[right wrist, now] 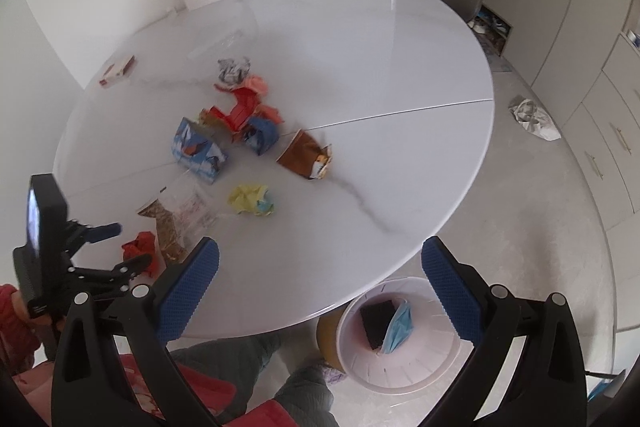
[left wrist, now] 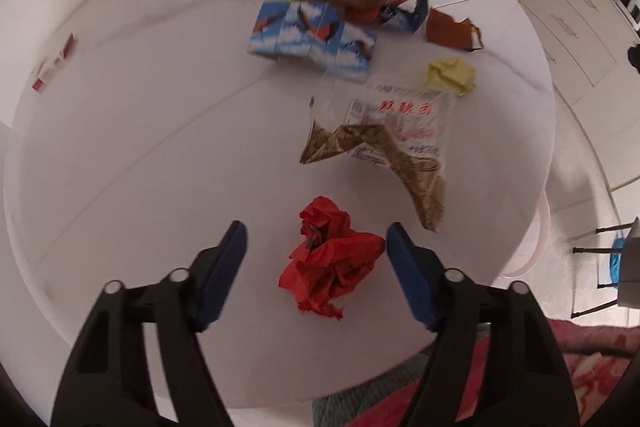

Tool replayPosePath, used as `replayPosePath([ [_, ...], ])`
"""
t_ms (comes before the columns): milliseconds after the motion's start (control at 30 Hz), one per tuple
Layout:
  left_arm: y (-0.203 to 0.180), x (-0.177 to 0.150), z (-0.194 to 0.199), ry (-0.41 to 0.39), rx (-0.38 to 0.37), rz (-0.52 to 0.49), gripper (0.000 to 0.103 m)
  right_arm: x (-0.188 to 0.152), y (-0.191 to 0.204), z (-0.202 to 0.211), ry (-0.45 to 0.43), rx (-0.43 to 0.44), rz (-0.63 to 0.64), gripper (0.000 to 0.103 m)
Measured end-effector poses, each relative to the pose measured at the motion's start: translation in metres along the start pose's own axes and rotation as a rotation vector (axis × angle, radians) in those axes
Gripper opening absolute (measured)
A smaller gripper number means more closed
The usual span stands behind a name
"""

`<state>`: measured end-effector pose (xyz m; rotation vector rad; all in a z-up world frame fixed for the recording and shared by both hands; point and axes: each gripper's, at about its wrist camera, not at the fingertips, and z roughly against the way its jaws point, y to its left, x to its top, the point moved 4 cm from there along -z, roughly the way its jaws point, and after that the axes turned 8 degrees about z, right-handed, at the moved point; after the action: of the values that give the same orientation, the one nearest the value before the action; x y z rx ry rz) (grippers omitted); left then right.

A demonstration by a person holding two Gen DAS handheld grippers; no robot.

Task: Collect trash
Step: 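Move the left tool back to the table and grasp the crumpled red paper, then grasp the printed snack bag with the right tool while the left tool holds the red paper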

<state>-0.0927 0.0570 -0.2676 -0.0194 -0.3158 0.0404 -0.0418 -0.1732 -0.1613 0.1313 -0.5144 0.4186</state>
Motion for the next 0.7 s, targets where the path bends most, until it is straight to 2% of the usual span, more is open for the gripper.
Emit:
replayPosePath([
  [133, 0.003, -0.006, -0.009, 0.021, -0.014, 0.019, 0.045, 0.002, 0.009, -0.002, 0.004, 0.025, 0.012, 0.1],
  [233, 0.008, -0.008, -0.01, 0.03, -0.02, 0.042, 0.042, 0.003, 0.017, -0.007, 0.012, 0.054, 0.016, 0.101],
  [367, 0.017, -0.006, 0.0, 0.003, -0.004, 0.055, 0.041, 0.007, 0.035, -0.017, 0.027, 0.116, 0.044, 0.1],
  [533, 0.037, -0.001, 0.022, -0.031, -0.003, 0.1, 0.04, 0.017, 0.084, -0.045, 0.068, 0.195, 0.212, 0.1],
  [700, 0.066, 0.01, 0.051, -0.086, 0.004, 0.159, 0.04, 0.029, 0.134, -0.085, 0.116, 0.204, 0.437, 0.1],
])
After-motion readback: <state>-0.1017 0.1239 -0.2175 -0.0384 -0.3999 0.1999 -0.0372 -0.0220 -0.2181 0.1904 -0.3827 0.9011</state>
